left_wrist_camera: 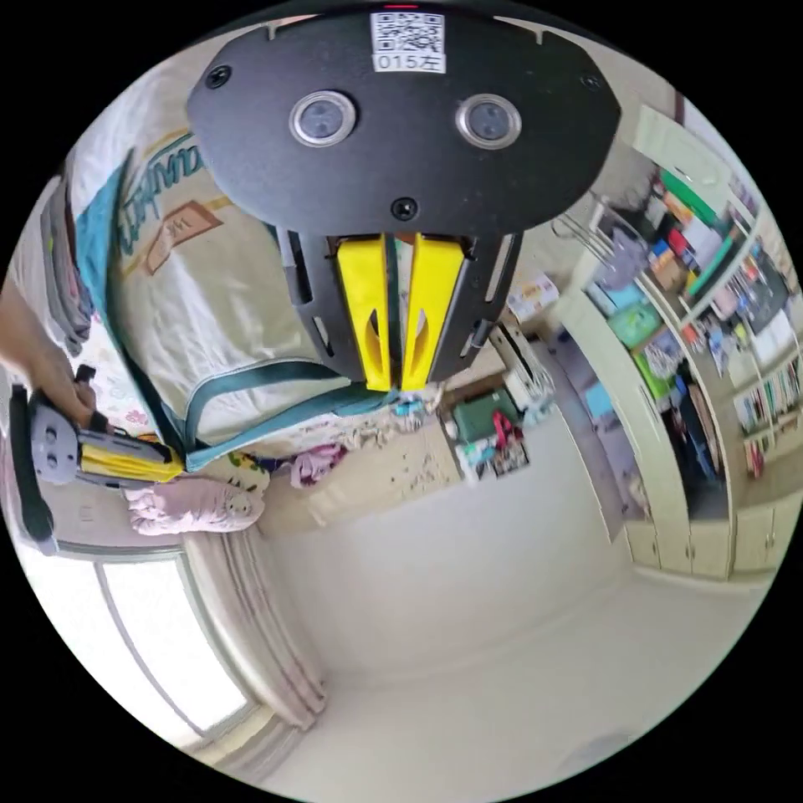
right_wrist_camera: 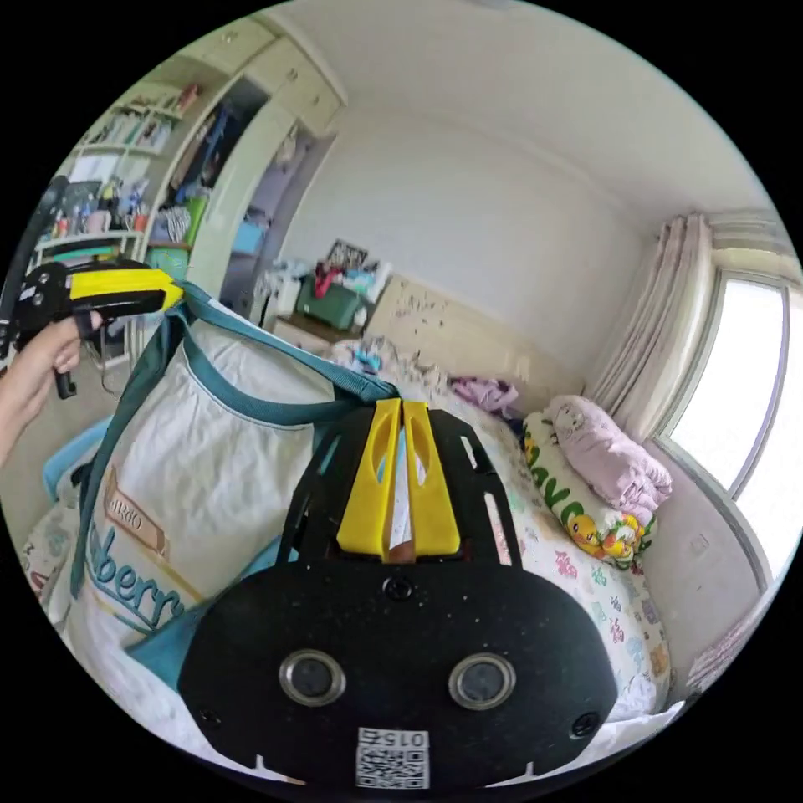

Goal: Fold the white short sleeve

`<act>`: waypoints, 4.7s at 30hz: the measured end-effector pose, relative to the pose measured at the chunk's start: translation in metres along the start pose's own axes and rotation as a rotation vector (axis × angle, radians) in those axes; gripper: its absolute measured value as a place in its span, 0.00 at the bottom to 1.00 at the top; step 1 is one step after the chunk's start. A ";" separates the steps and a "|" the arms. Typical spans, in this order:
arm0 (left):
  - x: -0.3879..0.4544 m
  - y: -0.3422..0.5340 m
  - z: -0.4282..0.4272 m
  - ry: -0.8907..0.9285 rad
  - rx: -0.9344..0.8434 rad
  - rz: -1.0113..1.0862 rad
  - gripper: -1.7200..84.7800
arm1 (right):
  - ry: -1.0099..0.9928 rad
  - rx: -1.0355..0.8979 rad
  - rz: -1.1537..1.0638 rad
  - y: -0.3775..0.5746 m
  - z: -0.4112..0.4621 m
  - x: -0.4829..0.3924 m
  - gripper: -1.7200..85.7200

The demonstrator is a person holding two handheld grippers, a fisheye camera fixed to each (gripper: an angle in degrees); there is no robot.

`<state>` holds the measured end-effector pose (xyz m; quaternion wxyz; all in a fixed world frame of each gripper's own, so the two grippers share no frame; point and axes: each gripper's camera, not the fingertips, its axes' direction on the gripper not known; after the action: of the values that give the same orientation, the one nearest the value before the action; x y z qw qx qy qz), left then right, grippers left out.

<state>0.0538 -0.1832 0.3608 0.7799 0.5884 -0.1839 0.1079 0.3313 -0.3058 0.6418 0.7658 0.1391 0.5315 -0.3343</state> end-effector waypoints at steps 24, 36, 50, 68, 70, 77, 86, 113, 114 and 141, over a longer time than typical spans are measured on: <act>0.010 0.181 0.212 0.802 -0.593 0.331 0.11 | -0.788 -0.589 -0.413 0.198 0.126 -0.085 0.11; -0.243 0.142 0.247 0.567 -0.322 -0.371 0.02 | -0.913 -0.511 0.082 0.165 0.155 0.084 0.02; -0.334 0.248 0.180 0.593 -0.375 -0.599 0.10 | -0.354 -0.497 0.231 0.165 0.120 0.136 0.11; -0.223 0.309 -0.089 0.490 -0.408 -0.470 0.14 | -0.563 -0.419 0.372 0.386 -0.214 0.051 0.14; -0.225 0.315 -0.093 0.465 -0.436 -0.539 0.14 | -0.529 -0.408 0.384 0.398 -0.225 0.046 0.15; -0.235 0.332 -0.104 0.474 -0.459 -0.713 0.11 | -0.551 -0.398 0.371 0.405 -0.242 0.038 0.10; -0.276 0.344 -0.159 0.418 -0.387 -0.761 0.01 | -0.444 -0.370 0.394 0.421 -0.303 0.074 0.01; -0.283 0.354 -0.134 0.621 -0.426 -0.795 0.11 | -0.398 -0.410 0.426 0.441 -0.328 0.061 0.01; -0.281 0.356 -0.130 0.631 -0.435 -0.802 0.11 | -0.399 -0.411 0.426 0.441 -0.327 0.060 0.01; -0.264 0.420 -0.144 0.395 -0.449 -0.788 0.01 | -0.395 -0.568 0.273 0.451 -0.294 0.016 0.03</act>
<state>-0.3245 0.0865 0.5862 0.8888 0.3992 0.1850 -0.1280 0.4205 0.1884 0.4470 0.8992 -0.0768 0.4216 -0.0886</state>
